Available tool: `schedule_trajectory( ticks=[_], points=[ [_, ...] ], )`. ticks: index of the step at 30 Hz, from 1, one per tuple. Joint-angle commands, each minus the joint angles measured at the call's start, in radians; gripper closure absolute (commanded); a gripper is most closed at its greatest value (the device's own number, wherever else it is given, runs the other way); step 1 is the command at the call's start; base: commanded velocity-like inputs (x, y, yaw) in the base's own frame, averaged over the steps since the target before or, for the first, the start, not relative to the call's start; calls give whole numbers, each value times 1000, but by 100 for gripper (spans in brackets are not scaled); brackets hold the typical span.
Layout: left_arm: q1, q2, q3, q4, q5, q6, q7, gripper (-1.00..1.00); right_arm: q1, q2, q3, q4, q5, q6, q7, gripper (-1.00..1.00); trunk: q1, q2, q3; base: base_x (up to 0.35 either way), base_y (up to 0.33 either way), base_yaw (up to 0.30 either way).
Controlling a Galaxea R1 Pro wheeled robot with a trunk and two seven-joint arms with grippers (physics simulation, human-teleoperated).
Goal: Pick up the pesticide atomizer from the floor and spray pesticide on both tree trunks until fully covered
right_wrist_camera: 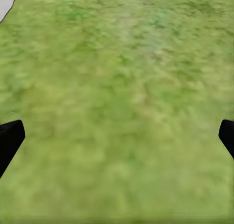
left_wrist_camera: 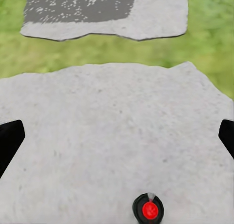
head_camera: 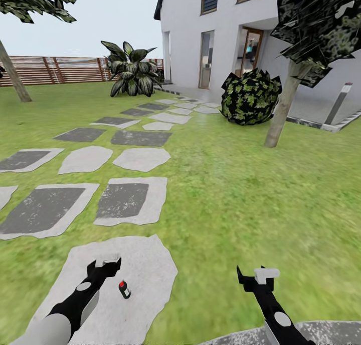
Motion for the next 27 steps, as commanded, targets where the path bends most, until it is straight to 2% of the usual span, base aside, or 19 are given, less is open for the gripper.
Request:
schedule_trajectory(
  ticks=[1,14,27],
  points=[
    [-1,0,0,1,3,-3,1,-100,-1,0,0,1,0,-3,-1,-100,4,-8,-6,0,0,0],
    [-1,0,0,1,3,-3,2,-100,-1,0,-1,1,0,-3,-1,-100,54,-99,-67,0,0,0],
    [-1,-1,1,2,3,-3,2,-100,-1,0,-1,-1,0,-3,-1,-100,59,-102,-137,0,0,0]
  ],
)
